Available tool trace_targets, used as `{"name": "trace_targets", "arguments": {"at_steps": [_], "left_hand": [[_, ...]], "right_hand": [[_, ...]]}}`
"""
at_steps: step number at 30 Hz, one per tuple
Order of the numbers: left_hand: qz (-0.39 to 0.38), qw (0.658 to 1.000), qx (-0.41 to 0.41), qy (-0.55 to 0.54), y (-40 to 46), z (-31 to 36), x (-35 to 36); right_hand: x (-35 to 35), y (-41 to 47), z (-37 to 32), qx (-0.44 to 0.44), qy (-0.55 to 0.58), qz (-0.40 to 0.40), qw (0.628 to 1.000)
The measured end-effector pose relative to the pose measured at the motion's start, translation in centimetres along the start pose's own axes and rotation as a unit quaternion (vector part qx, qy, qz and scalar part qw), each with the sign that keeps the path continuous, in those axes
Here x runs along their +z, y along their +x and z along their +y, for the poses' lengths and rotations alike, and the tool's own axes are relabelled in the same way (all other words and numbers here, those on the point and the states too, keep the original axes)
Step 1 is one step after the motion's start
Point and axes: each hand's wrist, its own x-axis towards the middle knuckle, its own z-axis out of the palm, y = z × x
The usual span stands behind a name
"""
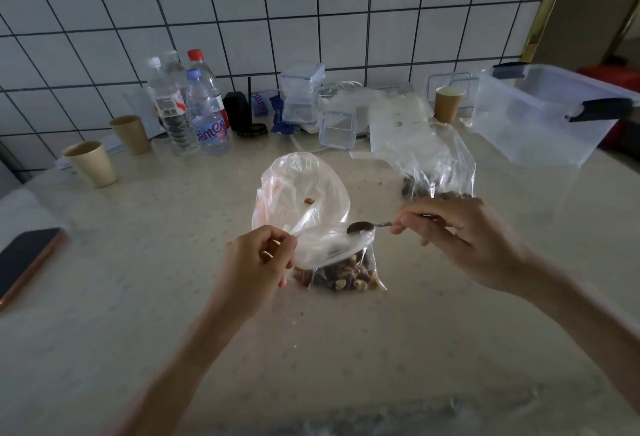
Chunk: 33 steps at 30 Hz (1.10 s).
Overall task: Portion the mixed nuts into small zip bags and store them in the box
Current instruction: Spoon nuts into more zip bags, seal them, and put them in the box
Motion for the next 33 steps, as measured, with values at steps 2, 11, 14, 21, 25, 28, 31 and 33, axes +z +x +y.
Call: {"name": "trace_targets", "arguments": {"at_steps": [2,11,14,21,25,28,31,33], "left_hand": [[-0.001,1.0,-0.001,-0.003,-0.1,-0.2,0.1],[0.057,0.998,0.006,0.009,2.8,0.0,-1.3],[0.153,0.987,0.018,0.053,5.4,-0.4,-1.8],[0.057,0.983,-0.137,0.108,11.0,-2.1,0.5],[0.008,0.986,-0.089,0.142,11.3,-2.6,2.2],[0.01,0.987,-0.025,0.159,10.8,-3.3,3.0],[0.029,0.99,-0.012,0.135,10.5,-3.8,3.3],[0.032,0.991,-0.002,0.126,10.7,-4.1,3.5]], "right_hand": [[0.5,0.3,0.0,0.048,0.085,0.024,0.995],[2.6,5.3,0.2,0.233,0.362,0.104,0.896],[3.7,7.3,0.6,0.269,0.364,0.103,0.886],[6.4,10.2,1.8,0.257,0.213,0.075,0.94],[7.3,10.4,2.4,0.25,0.146,0.053,0.956],[7.8,10.1,3.2,0.238,0.122,0.041,0.963],[8.2,9.9,4.0,0.267,0.183,0.053,0.945],[8.5,9.8,4.4,0.295,0.232,0.068,0.925]]}}
